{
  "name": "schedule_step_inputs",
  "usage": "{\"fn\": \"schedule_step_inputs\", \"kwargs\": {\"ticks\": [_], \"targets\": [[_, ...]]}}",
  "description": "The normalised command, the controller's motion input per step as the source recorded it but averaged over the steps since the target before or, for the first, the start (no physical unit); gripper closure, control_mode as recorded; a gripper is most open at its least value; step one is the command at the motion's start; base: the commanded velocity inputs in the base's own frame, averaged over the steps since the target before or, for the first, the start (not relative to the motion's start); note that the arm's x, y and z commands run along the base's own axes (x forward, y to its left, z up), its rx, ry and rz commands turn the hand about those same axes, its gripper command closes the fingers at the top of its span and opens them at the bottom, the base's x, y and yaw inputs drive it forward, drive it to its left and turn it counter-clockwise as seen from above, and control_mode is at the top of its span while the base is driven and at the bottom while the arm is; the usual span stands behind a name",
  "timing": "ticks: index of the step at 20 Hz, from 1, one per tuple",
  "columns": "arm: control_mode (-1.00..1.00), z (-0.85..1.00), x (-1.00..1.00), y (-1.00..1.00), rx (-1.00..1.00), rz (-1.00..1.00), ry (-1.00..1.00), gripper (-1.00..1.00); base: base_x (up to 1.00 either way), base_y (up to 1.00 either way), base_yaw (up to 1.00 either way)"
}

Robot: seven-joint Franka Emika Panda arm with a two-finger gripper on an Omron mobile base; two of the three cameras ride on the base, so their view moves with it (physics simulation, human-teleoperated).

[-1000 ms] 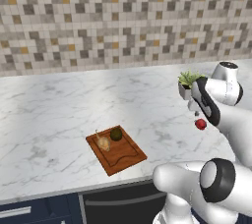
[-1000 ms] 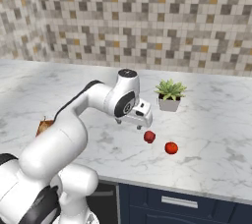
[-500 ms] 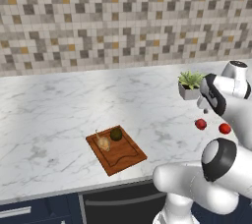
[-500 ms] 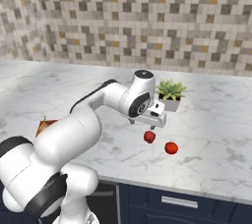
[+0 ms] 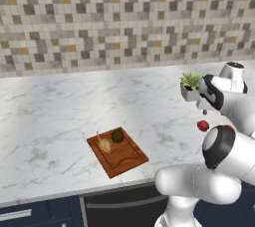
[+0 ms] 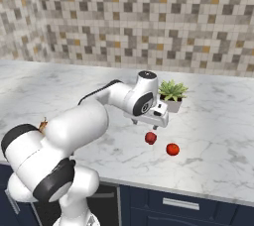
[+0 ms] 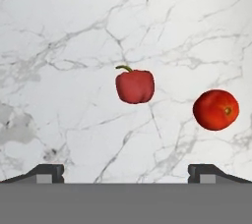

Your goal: Place the avocado, onion, tomato, and bell pepper on the cutting board.

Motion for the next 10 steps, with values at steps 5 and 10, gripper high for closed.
{"fn": "schedule_step_inputs", "kwargs": {"ticks": [5,10], "targets": [[-1.00,-0.20,0.28,-0.03,0.00,0.00,0.03,-1.00,0.00,0.00,0.00],[-1.00,-0.25,0.21,-0.13,0.00,0.00,0.03,-1.00,0.00,0.00,0.00]]}}
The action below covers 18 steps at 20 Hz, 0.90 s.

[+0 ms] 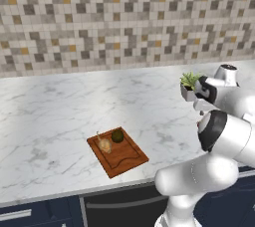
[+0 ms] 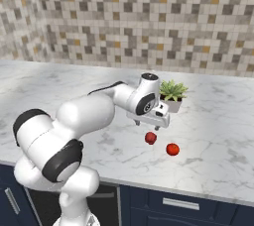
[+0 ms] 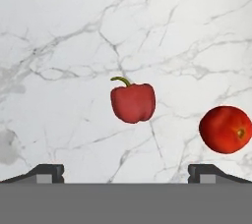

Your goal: Place the avocado, onion, tomato, and bell pepper on the cutting board.

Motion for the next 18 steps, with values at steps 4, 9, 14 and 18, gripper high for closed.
{"fn": "schedule_step_inputs", "kwargs": {"ticks": [4,9,14,18], "targets": [[-1.00,-0.28,0.23,-0.14,0.00,0.00,0.03,-1.00,0.00,0.00,0.00],[-1.00,-0.27,0.24,-0.07,0.00,0.00,0.03,-1.00,0.00,0.00,0.00],[-1.00,-0.24,0.12,-0.01,0.00,0.00,0.01,-1.00,0.00,0.00,0.00],[-1.00,-0.25,0.07,-0.02,0.00,0.00,0.01,-1.00,0.00,0.00,0.00]]}}
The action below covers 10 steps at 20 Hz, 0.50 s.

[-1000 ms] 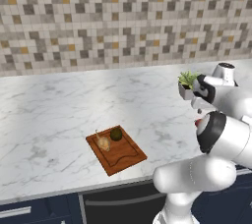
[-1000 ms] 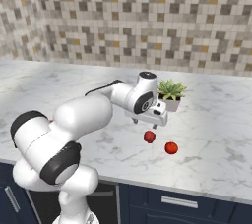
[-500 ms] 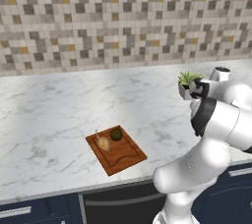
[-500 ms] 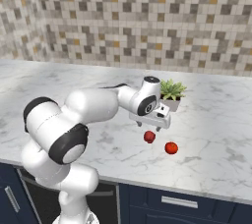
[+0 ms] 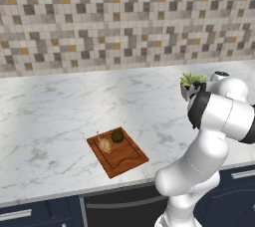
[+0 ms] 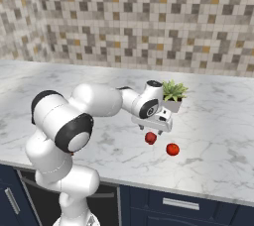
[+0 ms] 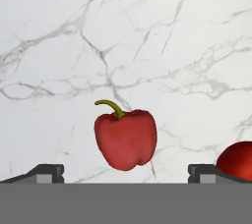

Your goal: Place the avocado, onion, tomato, and bell pepper on the cutting board.

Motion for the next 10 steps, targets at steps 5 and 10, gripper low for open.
{"fn": "schedule_step_inputs", "kwargs": {"ticks": [5,10], "targets": [[-1.00,-0.25,0.00,0.00,0.00,0.00,0.01,-1.00,0.00,0.00,0.00],[-1.00,-0.24,0.00,0.00,0.00,0.00,0.02,-1.00,0.00,0.00,0.00]]}}
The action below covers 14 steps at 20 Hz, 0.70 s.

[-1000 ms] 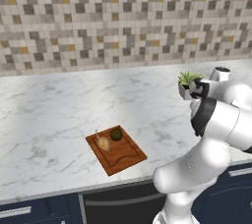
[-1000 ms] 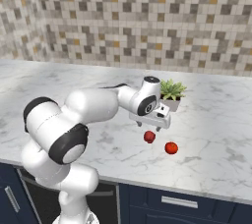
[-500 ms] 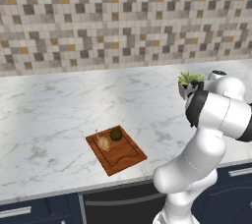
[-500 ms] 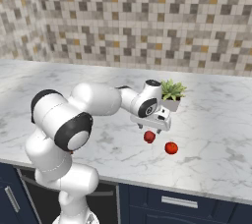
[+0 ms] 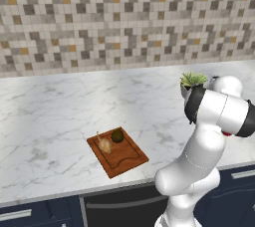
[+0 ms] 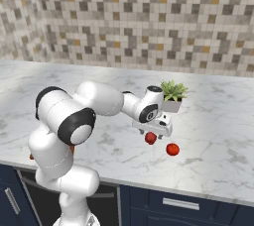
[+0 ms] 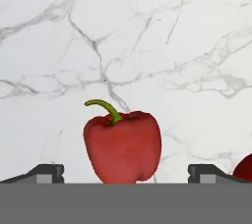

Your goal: Place the avocado, onion, tomato, and bell pepper on the cutting board.

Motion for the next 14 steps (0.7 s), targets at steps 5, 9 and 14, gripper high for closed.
{"fn": "schedule_step_inputs", "kwargs": {"ticks": [5,9,14], "targets": [[-1.00,-0.26,0.01,0.00,0.00,0.00,0.03,-1.00,0.00,0.00,0.00],[-1.00,-0.27,0.05,0.00,0.00,0.00,0.03,-1.00,0.00,0.00,0.00],[-1.00,-0.29,0.01,0.00,0.00,0.00,0.02,1.00,0.00,0.00,0.00]]}}
